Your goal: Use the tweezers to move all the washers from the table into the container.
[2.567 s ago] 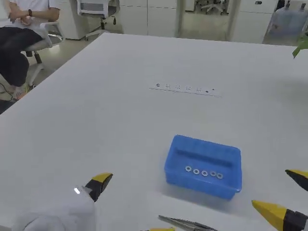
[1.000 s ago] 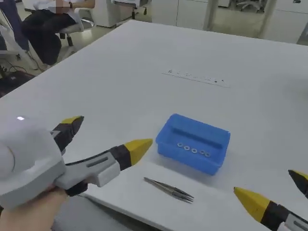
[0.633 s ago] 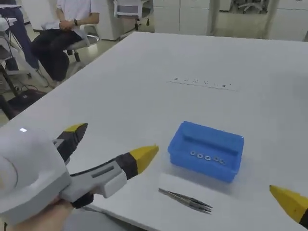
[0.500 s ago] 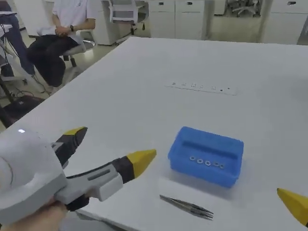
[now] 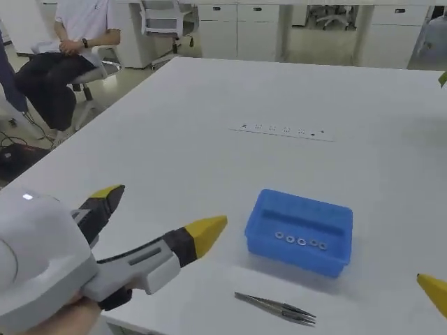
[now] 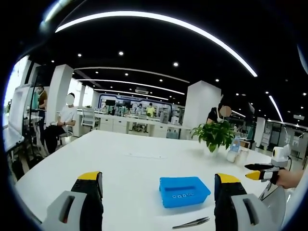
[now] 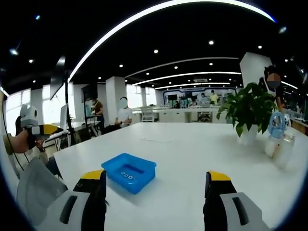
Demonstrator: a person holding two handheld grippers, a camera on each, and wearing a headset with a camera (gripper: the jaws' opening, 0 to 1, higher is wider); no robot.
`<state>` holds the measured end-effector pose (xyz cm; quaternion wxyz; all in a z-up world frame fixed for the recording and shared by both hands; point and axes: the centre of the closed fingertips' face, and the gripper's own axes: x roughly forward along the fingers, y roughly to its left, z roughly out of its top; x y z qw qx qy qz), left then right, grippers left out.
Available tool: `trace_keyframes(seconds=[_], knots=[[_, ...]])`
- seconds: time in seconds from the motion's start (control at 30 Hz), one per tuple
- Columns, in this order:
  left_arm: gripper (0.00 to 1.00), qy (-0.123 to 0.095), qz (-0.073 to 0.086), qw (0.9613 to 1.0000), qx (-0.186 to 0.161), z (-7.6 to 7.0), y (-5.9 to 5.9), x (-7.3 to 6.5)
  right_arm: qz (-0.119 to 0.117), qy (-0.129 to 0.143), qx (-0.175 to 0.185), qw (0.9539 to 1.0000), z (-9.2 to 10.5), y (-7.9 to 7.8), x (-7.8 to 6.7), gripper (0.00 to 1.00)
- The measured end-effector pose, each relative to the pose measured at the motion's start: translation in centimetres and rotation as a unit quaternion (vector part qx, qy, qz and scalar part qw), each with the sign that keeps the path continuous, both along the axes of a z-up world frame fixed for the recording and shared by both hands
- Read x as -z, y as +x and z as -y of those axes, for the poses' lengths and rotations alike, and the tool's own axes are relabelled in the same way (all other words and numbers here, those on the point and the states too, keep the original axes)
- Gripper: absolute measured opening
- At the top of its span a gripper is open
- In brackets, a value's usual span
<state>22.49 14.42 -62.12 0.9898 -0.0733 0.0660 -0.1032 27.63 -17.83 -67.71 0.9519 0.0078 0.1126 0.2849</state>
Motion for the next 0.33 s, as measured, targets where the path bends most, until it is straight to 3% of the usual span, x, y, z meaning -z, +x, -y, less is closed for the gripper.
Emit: trace_keyframes(seconds=[0.23, 0.33], knots=[[0.99, -0.002, 0.003, 1.0, -0.003, -0.52, -0.08, 0.23, -0.001, -0.001, 0.009, 1.0, 0.21, 0.16, 0.02, 0.83], [0.99, 0.007, 0.003, 0.9999, -0.007, -0.75, -0.34, 0.22, -0.005, 0.002, 0.009, 0.9999, 0.12, 0.34, 0.13, 0.83]])
